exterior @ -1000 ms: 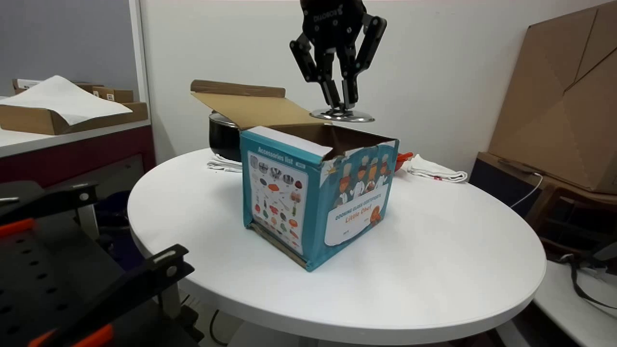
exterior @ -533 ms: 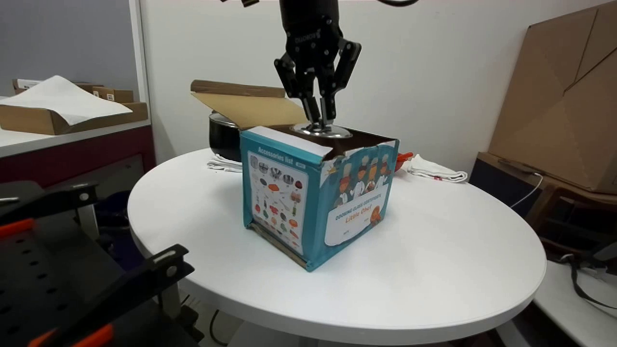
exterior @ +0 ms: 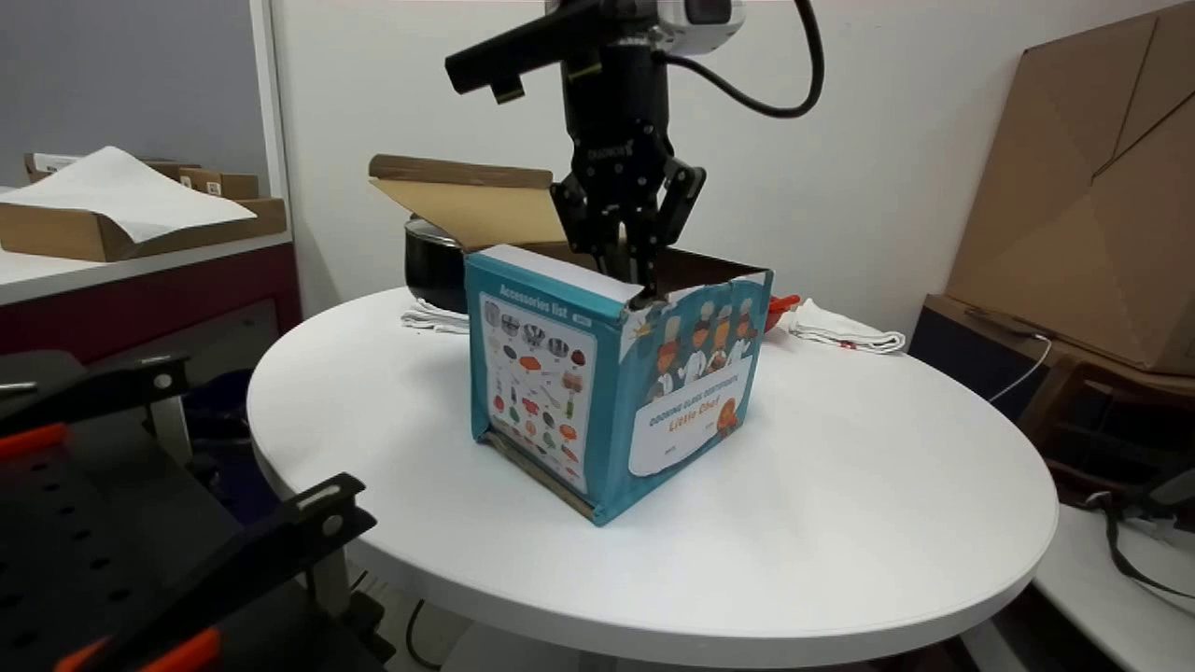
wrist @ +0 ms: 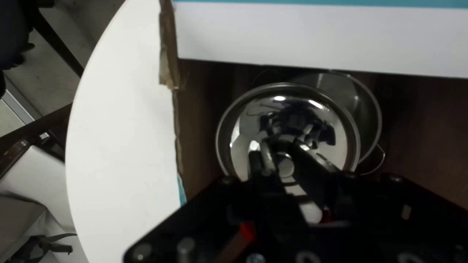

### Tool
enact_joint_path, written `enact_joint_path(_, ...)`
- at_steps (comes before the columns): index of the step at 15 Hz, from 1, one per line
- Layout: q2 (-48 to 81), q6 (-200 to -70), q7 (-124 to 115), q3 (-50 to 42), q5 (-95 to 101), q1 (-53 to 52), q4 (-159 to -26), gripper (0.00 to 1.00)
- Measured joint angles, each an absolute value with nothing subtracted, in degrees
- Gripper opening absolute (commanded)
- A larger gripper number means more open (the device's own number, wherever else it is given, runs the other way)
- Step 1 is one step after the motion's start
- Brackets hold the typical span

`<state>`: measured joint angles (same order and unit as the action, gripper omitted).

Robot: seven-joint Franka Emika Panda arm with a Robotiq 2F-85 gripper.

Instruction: Put the red mug, salt shaker, silver pot, and silver lid in the box then close it

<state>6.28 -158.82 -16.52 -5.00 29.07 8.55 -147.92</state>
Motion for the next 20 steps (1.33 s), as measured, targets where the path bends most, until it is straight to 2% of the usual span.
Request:
enact_joint_path(6,13.7,-159.4,-18.9,-7.5,29.0,2.9,-144.2,0.05)
enact_joint_path(7,14.5,-159.4,-19.1,-8.0,28.9,2.1,-143.9,0.4)
enact_joint_path(9,15.4,-159.4,-19.3,-8.9,28.6,0.7,-143.2,0.52)
enact_joint_path(15,17.1,-159.4,-19.4,-10.7,28.1,-1.0,-142.1,0.97)
enact_joint_path(20,16.3,-159.4,-17.6,-10.4,23.8,-1.0,-142.3,1.0)
